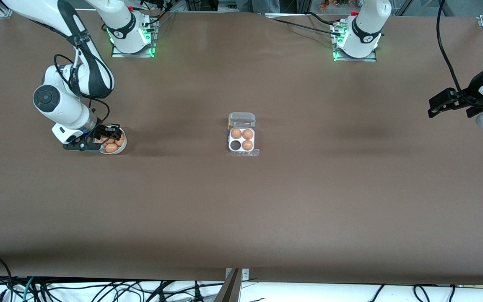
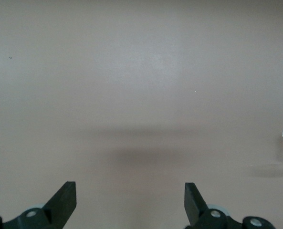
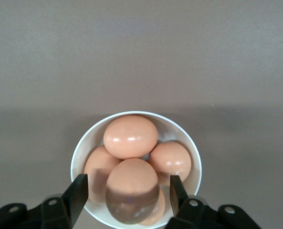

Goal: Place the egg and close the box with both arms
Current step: 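Lower the right gripper and grasp one brown egg in the bowl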

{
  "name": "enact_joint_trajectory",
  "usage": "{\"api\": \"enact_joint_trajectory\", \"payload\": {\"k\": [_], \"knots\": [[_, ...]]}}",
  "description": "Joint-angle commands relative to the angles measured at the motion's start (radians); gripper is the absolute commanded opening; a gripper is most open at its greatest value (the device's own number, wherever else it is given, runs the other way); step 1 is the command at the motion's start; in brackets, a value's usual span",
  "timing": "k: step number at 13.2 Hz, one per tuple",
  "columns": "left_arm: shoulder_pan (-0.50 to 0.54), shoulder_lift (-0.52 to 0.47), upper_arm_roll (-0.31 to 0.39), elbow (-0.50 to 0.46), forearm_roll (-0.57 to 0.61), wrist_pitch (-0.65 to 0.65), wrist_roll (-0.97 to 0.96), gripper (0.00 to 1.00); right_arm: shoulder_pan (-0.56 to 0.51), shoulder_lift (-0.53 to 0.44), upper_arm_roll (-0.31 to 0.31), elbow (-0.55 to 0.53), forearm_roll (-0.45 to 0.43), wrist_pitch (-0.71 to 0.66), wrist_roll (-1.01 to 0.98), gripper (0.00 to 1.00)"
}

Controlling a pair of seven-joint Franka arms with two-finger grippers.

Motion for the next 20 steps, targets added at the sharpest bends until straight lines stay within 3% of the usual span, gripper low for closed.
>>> {"api": "enact_joint_trajectory", "payload": {"k": [1,15,20], "knots": [[0.006,0.012,-0.006,0.031,0.015,-0.021,0.015,1.0,-0.001,0.017,-0.003,0.018,-0.015,0.013,-0.006,0.77],[0.023,0.011,-0.006,0.031,0.012,-0.021,0.013,1.0,-0.004,0.028,-0.003,0.032,-0.015,0.005,-0.009,0.54],[0.023,0.011,-0.008,0.031,0.012,-0.021,0.012,1.0,-0.004,0.028,-0.003,0.035,-0.015,0.004,-0.015,0.34]]}}
